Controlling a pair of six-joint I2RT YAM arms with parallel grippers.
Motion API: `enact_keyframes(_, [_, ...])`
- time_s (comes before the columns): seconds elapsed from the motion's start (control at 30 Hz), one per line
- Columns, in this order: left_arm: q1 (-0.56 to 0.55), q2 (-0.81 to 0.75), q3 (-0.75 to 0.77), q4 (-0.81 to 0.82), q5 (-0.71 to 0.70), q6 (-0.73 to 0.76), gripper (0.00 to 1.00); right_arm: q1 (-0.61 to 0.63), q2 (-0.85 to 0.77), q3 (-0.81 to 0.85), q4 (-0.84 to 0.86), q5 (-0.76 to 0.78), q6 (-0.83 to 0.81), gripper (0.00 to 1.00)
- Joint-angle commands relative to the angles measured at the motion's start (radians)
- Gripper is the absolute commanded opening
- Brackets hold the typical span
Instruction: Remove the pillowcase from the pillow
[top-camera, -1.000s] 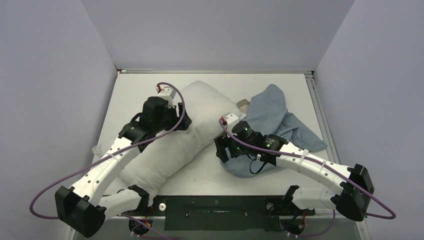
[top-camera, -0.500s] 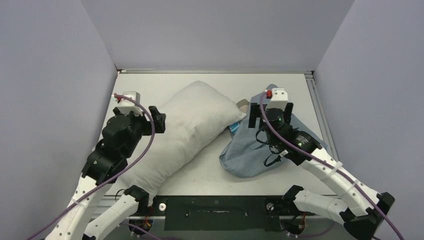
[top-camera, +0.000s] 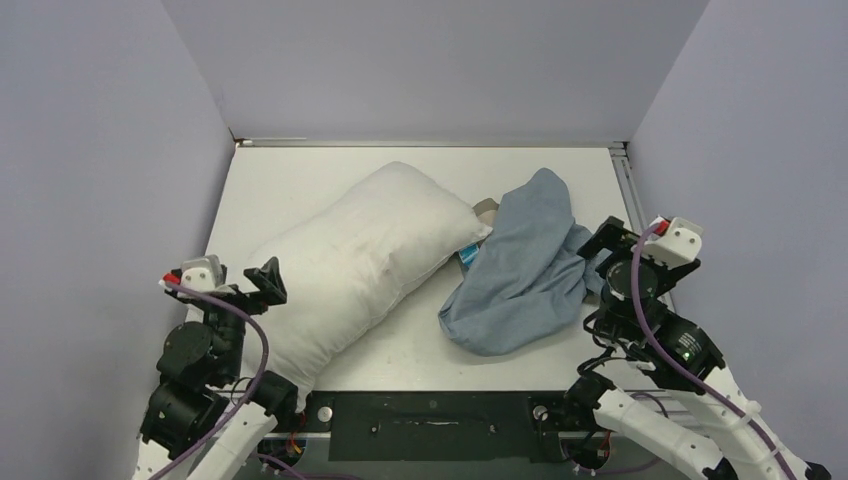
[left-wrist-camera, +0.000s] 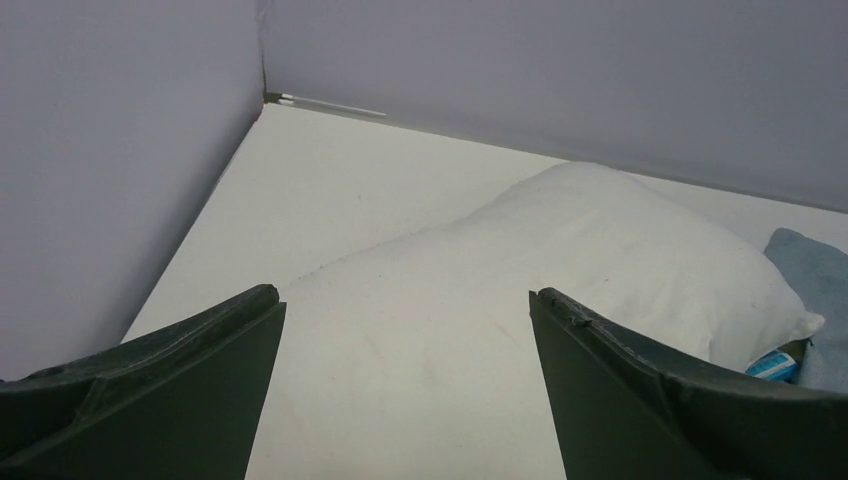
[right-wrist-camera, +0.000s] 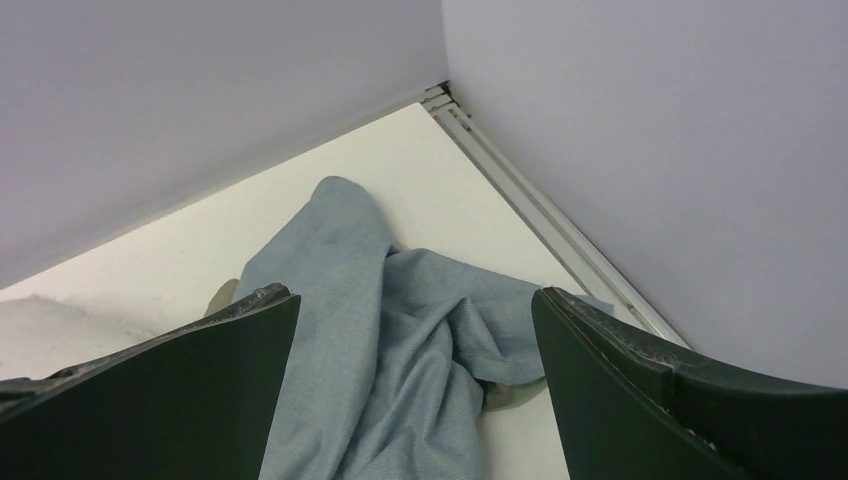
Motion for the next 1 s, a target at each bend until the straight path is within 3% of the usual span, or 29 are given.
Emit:
enact_keyframes(0.0, [0.006, -0.144, -0.082, 0.125, -0.058, 0.036, 0.96, 0.005, -0.070, -0.060, -0.001, 0.096, 0.000, 0.90])
enact_keyframes(0.17, [0.011, -0.262, -0.165, 0.205, -0.072, 0.044, 0.96, 0.012, -0.158, -0.131, 0.129, 0.062, -0.103, 0.90])
enact_keyframes(0.5, [0.096, -0.398, -0.220, 0.245, -0.021, 0.031, 0.96, 0.005, -0.161, -0.144, 0.152, 0.036, -0.105, 0.90])
enact_keyframes(0.97, [0.129, -0.381, -0.235, 0.294, 0.022, 0.026, 0.96, 0.004, -0.181, -0.147, 0.163, 0.022, -0.116, 0.90])
